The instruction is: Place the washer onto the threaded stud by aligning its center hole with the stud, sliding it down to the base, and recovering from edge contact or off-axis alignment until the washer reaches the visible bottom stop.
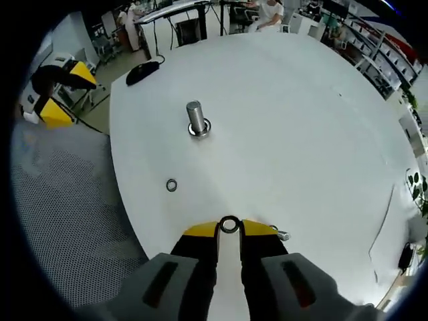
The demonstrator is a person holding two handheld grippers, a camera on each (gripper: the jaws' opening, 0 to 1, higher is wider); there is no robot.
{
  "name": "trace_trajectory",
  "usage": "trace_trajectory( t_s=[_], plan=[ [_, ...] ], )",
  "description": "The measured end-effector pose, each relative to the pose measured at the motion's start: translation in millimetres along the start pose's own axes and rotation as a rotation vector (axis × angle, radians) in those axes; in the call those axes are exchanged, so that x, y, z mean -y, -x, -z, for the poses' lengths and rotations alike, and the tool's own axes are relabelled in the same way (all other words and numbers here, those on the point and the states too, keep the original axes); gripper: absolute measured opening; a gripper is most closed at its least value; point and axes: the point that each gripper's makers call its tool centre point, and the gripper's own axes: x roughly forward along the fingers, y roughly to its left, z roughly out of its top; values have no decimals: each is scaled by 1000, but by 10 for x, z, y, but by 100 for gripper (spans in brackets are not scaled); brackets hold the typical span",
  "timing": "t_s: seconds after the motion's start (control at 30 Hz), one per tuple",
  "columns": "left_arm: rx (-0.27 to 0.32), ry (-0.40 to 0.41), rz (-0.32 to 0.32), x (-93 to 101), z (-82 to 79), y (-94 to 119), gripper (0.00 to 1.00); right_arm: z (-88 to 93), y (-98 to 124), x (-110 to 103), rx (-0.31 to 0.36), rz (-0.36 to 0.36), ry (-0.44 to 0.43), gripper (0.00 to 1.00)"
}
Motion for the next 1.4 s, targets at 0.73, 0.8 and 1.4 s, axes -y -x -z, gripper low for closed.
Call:
trace_trajectory(
  t_s=[0.73, 0.8, 1.4],
  plan=[
    [-16, -7, 6, 16, 31, -12, 25, 30, 192, 358, 7, 85, 76, 13],
    [-17, -10, 4, 13, 34, -11, 25, 27, 160, 383, 3, 86, 80, 13],
    [-24, -8, 11, 23, 50, -20, 25, 128, 6, 485, -49, 81, 96, 13]
  ],
)
